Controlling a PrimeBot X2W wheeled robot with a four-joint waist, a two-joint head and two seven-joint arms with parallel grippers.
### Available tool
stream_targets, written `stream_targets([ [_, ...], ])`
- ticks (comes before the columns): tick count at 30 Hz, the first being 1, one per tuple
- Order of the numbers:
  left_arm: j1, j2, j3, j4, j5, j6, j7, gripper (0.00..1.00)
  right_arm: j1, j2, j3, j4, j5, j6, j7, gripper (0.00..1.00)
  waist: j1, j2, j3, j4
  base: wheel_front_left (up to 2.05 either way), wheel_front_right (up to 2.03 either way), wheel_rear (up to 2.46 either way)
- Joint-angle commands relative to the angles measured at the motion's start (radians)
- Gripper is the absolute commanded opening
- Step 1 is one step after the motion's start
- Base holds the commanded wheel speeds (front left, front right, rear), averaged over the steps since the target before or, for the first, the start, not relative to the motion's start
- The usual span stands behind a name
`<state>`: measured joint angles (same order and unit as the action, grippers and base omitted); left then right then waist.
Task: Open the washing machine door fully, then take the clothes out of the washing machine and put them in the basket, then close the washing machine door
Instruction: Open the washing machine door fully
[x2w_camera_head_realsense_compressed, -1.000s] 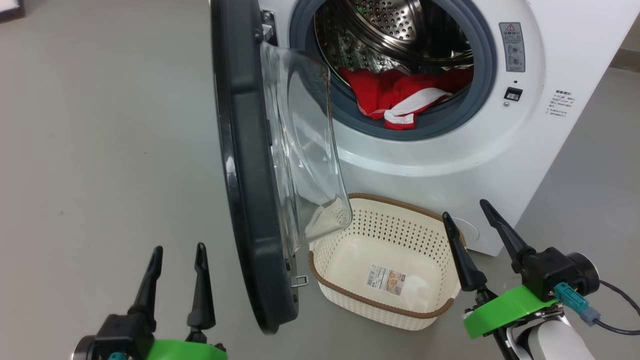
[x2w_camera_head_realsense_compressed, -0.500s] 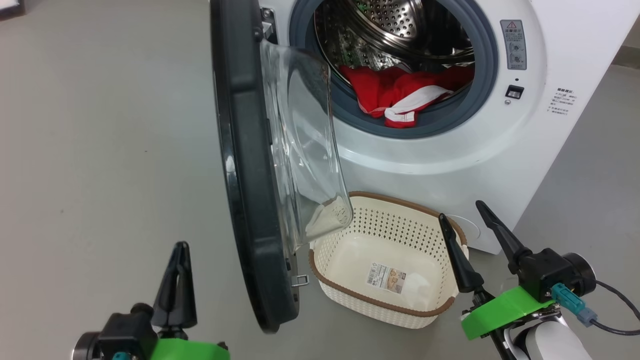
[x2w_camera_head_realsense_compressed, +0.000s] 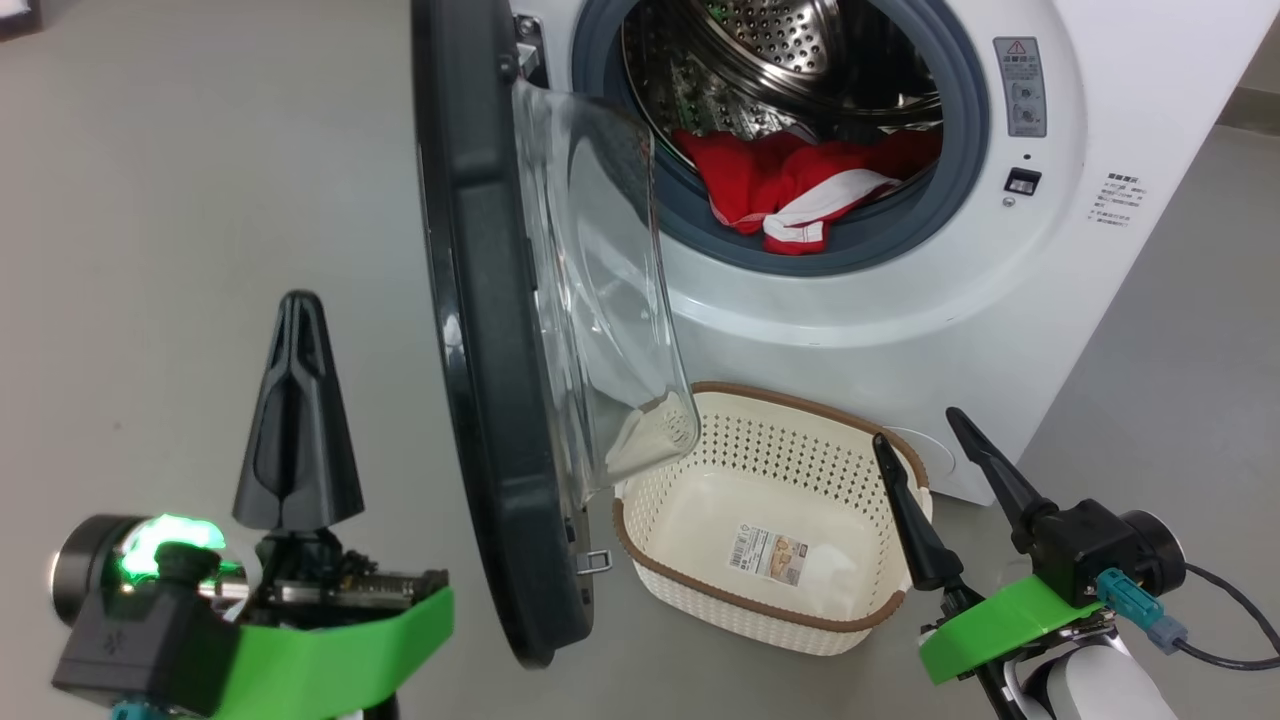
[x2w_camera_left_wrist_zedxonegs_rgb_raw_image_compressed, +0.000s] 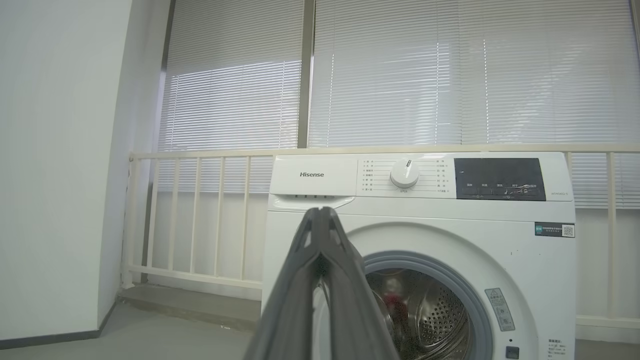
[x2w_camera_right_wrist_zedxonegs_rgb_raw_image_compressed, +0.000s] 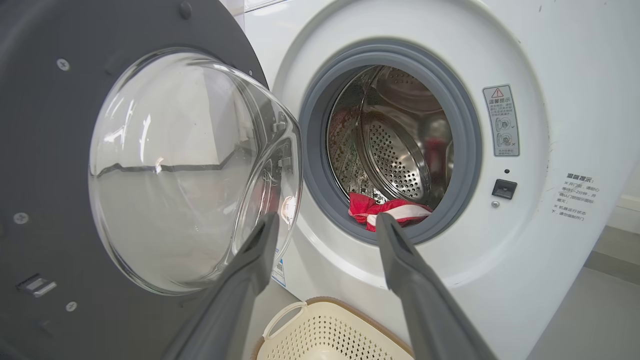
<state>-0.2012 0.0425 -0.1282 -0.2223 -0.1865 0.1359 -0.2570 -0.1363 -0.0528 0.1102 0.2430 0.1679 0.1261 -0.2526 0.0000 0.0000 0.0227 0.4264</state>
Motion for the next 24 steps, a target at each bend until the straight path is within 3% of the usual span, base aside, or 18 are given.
stream_targets([
  [1,-0.046,0.008,0.022,-0.050,0.011,0.006,-0.005,0.00,-0.025,0.003,0.024,-0.020,0.012,0.005,-0.009,1.00,0.0000,0.0000,-0.001,-0.005,0.00,0.00,0.00],
  [6,-0.067,0.008,-0.060,-0.098,-0.043,-0.043,-0.005,0.00,-0.029,0.003,0.021,-0.020,0.013,0.005,-0.009,1.00,0.0000,0.0000,-0.001,-0.015,0.00,0.00,0.00],
  [14,-0.051,0.008,-0.204,0.030,-0.098,-0.105,0.017,0.00,-0.028,0.003,0.020,-0.018,0.012,0.005,-0.009,1.00,0.0000,0.0000,-0.003,-0.025,0.00,0.00,0.00],
  [24,-0.017,0.008,-0.277,0.209,-0.167,-0.081,0.128,0.00,-0.022,0.003,0.021,-0.021,0.014,0.005,-0.009,1.00,0.0000,0.0000,-0.003,-0.028,0.00,0.00,0.00],
])
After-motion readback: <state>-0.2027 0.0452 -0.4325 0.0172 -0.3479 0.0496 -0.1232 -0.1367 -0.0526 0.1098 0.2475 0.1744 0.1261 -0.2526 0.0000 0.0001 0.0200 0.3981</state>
